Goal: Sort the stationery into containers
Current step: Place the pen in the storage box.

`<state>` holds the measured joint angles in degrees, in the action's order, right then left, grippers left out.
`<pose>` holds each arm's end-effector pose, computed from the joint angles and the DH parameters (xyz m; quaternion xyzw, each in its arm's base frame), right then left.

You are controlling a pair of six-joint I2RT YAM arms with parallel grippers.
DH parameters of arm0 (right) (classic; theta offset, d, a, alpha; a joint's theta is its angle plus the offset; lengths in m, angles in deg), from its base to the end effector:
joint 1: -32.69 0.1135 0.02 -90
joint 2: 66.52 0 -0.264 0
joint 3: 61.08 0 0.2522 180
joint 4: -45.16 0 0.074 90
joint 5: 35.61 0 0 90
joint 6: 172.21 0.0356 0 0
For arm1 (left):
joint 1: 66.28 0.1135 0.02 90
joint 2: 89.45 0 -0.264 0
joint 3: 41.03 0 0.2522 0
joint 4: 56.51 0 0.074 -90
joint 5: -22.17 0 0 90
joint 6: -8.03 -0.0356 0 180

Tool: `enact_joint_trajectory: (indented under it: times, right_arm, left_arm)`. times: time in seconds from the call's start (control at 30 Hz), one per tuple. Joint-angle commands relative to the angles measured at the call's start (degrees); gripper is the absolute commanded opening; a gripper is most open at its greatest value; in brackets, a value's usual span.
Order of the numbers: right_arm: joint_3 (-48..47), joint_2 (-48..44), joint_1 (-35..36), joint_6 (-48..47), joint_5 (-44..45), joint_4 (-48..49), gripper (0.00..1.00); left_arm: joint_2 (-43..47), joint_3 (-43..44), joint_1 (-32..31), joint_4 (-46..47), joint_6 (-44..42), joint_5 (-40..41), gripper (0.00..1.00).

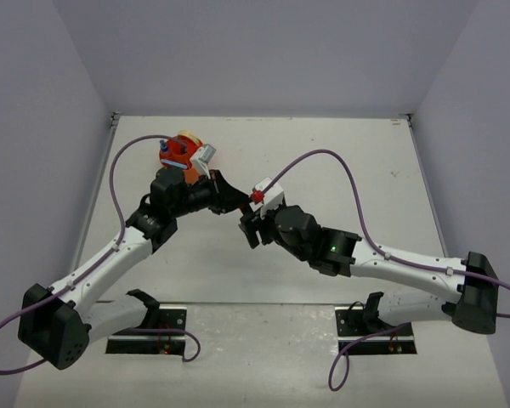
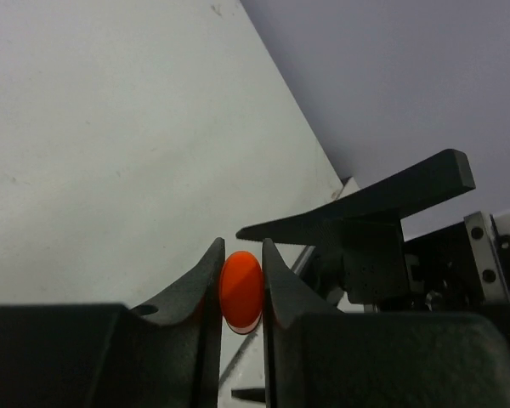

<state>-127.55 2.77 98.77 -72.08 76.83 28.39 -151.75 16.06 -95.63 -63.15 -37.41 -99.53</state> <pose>0.1256 0.2498 0.3122 -0.2769 0.7604 0.2239 0.5431 0.2092 -0.1391 0.3029 0.0718 0.7630 -0.5340 0.3571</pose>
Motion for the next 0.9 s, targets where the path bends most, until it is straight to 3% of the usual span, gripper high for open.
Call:
enact_joint_trajectory:
  times: [0.0, 0.13, 0.37, 0.53, 0.6, 0.73, 0.87]
  right_arm:
    - [-0.47, -1.39, -0.97, 0.29, 2.7, 2.21, 0.99]
    - [1.37, -2.45, -2.02, 2.62, 5.25, 0.38, 0.99]
    - [5.6, -8.65, -4.55, 4.46, 4.28, -0.42, 0.99]
    - [7.95, -11.42, -5.46, 5.18, 2.29, -0.04, 0.99]
    - [8.64, -11.88, -5.77, 5.33, 1.75, 0.27, 0.99]
    - [9.11, -11.93, -5.94, 5.36, 0.54, 0.86, 0.99]
    - [9.16, -11.46, -6.14, 5.18, -0.39, 1.25, 0.99]
  left_arm:
    - [0.96, 11.45, -0.7, -13.51, -9.95, 15.19, 0.0]
    - [-4.23, 20.97, -0.62, -22.15, -16.28, 39.94, 0.0]
    - [-19.2, 34.28, 2.5, -20.57, -26.88, 61.29, 0.0]
    - [-27.13, 40.22, 12.88, -13.23, -28.21, 56.54, 0.0]
    - [-29.61, 40.85, 14.6, -8.81, -30.9, 56.9, 0.0]
    - [-36.45, 44.93, 16.58, -9.05, -32.71, 57.6, 0.0]
    - [-37.63, 41.92, 17.23, -2.25, -34.46, 57.83, 0.0]
